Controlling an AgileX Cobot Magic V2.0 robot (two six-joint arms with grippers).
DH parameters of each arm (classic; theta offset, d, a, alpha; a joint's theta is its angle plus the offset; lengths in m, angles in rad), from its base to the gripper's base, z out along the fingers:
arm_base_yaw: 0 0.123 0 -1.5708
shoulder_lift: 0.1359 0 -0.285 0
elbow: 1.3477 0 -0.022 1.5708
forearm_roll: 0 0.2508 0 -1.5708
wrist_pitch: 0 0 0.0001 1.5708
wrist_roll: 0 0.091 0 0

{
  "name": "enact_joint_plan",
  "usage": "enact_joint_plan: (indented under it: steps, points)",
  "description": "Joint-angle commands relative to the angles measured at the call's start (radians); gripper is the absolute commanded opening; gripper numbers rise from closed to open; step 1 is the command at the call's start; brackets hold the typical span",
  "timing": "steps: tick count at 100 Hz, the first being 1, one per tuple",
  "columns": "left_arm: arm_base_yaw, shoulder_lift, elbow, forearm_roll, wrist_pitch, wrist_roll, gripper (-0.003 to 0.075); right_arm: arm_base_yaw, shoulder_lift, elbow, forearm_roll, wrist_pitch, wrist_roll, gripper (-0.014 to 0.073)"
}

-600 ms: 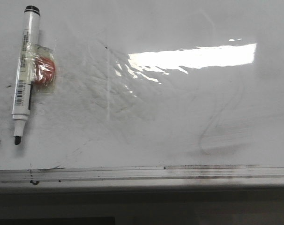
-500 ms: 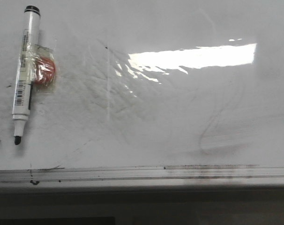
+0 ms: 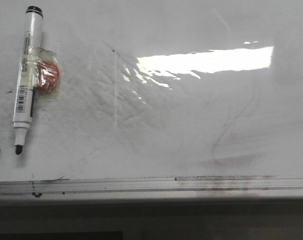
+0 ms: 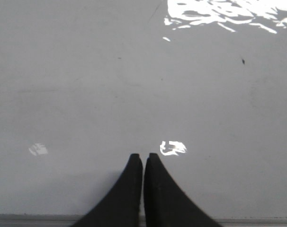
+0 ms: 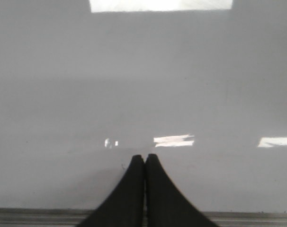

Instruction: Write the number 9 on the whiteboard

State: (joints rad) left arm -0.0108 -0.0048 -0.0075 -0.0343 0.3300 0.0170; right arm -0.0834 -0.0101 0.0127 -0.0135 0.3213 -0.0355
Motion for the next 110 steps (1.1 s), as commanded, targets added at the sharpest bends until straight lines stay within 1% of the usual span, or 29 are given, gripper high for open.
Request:
enact_joint_plan:
  steps: [1, 16, 38, 71, 86, 93, 101, 106, 110]
  points:
    - [0.001, -0.027, 0.041, -0.005, -0.067, -0.011, -0.002, -0.003, -0.023, 0.011, -0.006, -0.017, -0.01, -0.0064]
    - [0.001, -0.027, 0.041, -0.005, -0.13, -0.011, -0.002, -0.003, -0.023, 0.011, -0.006, -0.017, -0.01, -0.0064]
    - [0.001, -0.027, 0.041, -0.005, -0.135, -0.011, -0.002, -0.003, -0.023, 0.011, -0.006, -0.017, -0.01, -0.0064]
    - [0.001, -0.027, 0.041, -0.005, -0.147, -0.011, -0.002, -0.003, -0.023, 0.011, -0.006, -0.105, -0.008, -0.0064]
    - [0.001, -0.027, 0.041, -0.005, -0.174, -0.011, -0.002, -0.003, -0.023, 0.011, -0.006, -0.147, -0.008, -0.0064]
    - [0.001, -0.027, 0.041, -0.007, -0.197, -0.011, -0.002, -0.003, -0.023, 0.011, -0.004, -0.189, -0.008, -0.0064]
    - [0.001, -0.027, 0.041, -0.023, -0.24, -0.011, -0.002, -0.003, -0.023, 0.011, 0.014, -0.279, -0.008, -0.0064]
    - [0.001, -0.027, 0.041, -0.063, -0.284, -0.011, -0.002, -0.003, -0.023, 0.011, 0.014, -0.343, -0.008, -0.0064]
    - [0.001, -0.027, 0.039, -0.145, -0.33, -0.011, -0.002, -0.003, -0.023, 0.009, 0.014, -0.387, -0.008, -0.0064]
